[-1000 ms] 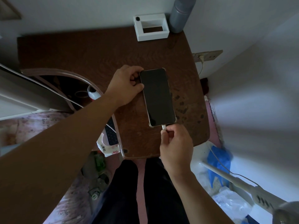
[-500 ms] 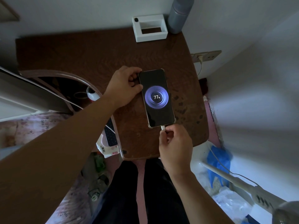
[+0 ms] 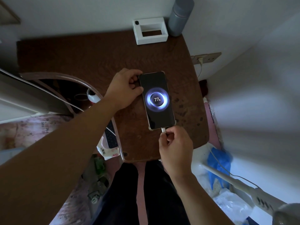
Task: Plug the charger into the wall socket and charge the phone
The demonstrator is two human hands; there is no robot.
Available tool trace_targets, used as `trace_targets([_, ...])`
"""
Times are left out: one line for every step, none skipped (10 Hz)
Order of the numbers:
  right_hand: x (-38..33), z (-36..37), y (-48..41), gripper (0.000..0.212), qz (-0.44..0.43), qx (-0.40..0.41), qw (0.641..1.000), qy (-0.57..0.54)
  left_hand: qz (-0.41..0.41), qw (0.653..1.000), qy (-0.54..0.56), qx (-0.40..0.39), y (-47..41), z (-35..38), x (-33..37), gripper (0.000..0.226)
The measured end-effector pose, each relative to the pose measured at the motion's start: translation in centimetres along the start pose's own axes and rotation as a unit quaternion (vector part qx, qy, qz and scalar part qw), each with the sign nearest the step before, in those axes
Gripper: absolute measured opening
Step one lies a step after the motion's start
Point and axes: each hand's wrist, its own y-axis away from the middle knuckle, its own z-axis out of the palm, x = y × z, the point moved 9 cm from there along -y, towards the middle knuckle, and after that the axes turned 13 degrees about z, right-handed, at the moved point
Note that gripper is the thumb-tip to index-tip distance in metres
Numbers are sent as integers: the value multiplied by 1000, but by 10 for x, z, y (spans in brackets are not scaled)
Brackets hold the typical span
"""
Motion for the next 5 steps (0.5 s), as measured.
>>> trace_targets([-1,-1,-1,7,-3,-3,1000,12,-6,1000,2,2,0,1,-1,50])
trace_targets([-2,0,0,7,0,-12,999,31,-2,1000,4,1,2,2,1,53])
trace_targets([-5,1,0,8,9,-38,998,58,-17,1000,17,-2,11,3,5,61])
trace_targets([-6,-1,2,14,27,-78,992,91,-42,999,13,20,33,-4,3,64])
trace_targets([-3,-7,8,17,58,-110,984,125,-67,996,-23,48,69,-20,6,59])
